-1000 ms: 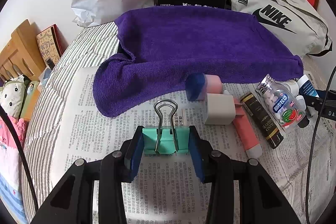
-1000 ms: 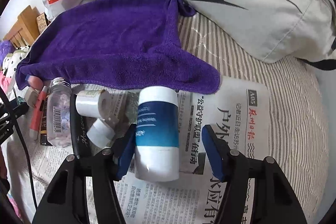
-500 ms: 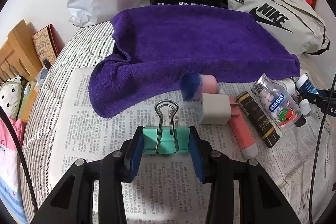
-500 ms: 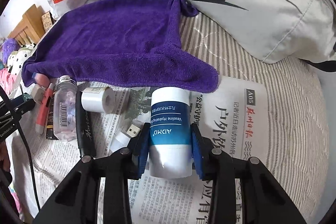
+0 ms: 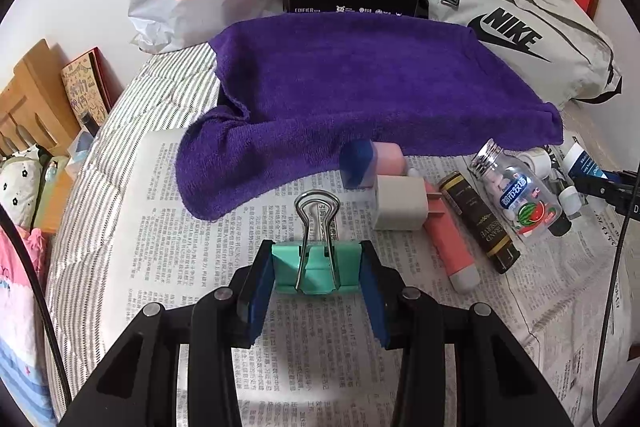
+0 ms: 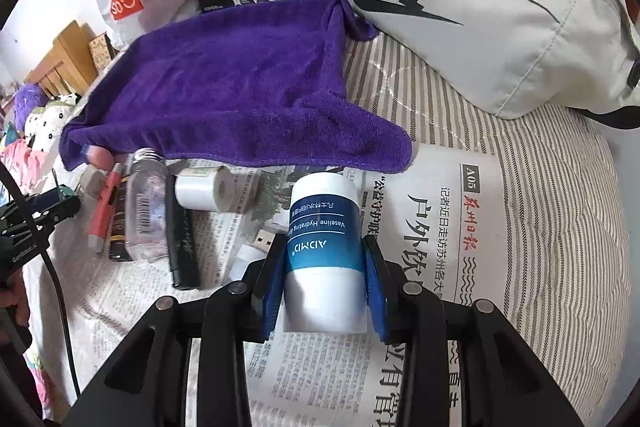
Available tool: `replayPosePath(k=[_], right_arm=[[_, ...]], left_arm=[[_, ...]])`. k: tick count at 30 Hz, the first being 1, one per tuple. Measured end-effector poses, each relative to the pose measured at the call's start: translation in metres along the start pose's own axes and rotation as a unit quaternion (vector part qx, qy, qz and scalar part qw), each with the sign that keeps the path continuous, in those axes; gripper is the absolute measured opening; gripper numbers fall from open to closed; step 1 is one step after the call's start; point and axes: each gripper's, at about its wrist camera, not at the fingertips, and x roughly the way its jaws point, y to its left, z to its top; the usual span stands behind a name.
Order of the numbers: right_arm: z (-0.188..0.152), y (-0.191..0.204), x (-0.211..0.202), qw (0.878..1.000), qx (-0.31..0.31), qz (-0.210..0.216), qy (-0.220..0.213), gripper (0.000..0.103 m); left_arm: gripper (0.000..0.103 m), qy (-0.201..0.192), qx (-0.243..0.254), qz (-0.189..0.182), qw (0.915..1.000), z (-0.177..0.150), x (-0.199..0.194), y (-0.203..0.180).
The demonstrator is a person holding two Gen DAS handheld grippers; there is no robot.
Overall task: Organize rigid objects
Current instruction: 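Carry the binder clip and AIMD bottle onto the purple towel with both grippers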
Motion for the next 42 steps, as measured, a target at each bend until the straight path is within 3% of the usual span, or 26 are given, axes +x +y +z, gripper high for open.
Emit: replayPosePath(k=[9,20,31,42], right_arm=[[-0.008,0.004,0.015,1.0,-0.003,0.008,0.016,0.036],[-0.001,0.009,-0.013,1.0,-0.008,0.019,-0.007,0.036],[0.038,0.023,-0.041,0.998,-0.026,0.031,-0.041,0.036],[0.073,0.035,-0.021,0.998,-0.032,0.047,-0.037,0.036]], left_arm=[[0.039,-0.002,0.001,-0.003,1.0,-0.003,-0.007,0.0],[0.039,-0.028,0.0,-0.013,0.9995,0.013,-0.032,0.002],[0.039,-0.051,0.002,-0.028,0.9983,0.047,-0.044,0.006],[0.039,-0.061,-0.005,-0.039,0.9973,0.076,-0.033,0.009]])
